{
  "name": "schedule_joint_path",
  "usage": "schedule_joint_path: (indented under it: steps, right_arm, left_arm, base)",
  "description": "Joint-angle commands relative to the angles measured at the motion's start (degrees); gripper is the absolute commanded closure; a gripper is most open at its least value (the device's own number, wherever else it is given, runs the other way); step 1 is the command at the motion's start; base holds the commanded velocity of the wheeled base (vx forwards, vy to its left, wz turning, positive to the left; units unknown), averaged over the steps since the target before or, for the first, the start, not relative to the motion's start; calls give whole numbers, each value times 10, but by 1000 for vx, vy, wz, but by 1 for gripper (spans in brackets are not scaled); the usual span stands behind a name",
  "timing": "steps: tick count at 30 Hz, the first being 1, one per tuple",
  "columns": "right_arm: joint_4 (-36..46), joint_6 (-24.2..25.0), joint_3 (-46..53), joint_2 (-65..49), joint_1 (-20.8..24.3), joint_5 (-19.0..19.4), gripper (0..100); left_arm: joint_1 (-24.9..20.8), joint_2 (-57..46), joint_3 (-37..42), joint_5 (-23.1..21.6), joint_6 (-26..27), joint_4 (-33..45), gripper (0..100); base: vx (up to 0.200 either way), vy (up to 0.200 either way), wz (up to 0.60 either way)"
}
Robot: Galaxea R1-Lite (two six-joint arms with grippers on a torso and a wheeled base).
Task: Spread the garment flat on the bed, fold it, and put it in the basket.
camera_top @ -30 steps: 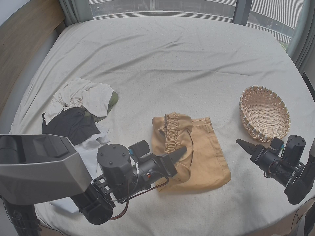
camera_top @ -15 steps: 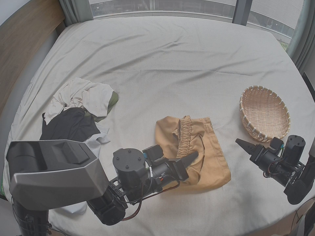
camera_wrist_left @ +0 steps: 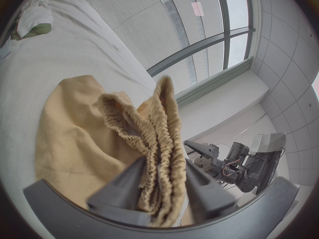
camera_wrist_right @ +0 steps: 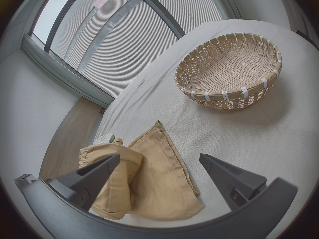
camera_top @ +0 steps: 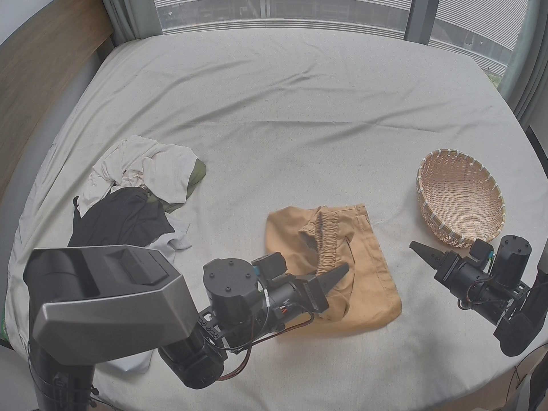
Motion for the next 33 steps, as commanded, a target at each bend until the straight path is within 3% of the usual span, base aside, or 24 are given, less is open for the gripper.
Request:
schedule_joint_path:
  steps: [1, 10, 21, 33]
  right_arm:
    - [0, 0, 1, 0, 0, 0, 0]
    - [1, 7, 2, 0, -2, 1, 0]
    - [2, 7, 5, 6, 15, 1, 0]
    - [2, 6, 6, 5, 52, 0, 0]
  left_arm:
    - [-11, 10, -9, 3, 3, 8, 0]
    - [-2, 9, -5, 11, 20, 17, 0]
    - [61, -81, 157, 18, 63, -1, 0]
    - [132, -221, 306, 18, 66, -1, 0]
  base:
    - [0, 0, 0]
    - [0, 0, 0]
    - [0, 0, 0]
    - [0, 0, 0]
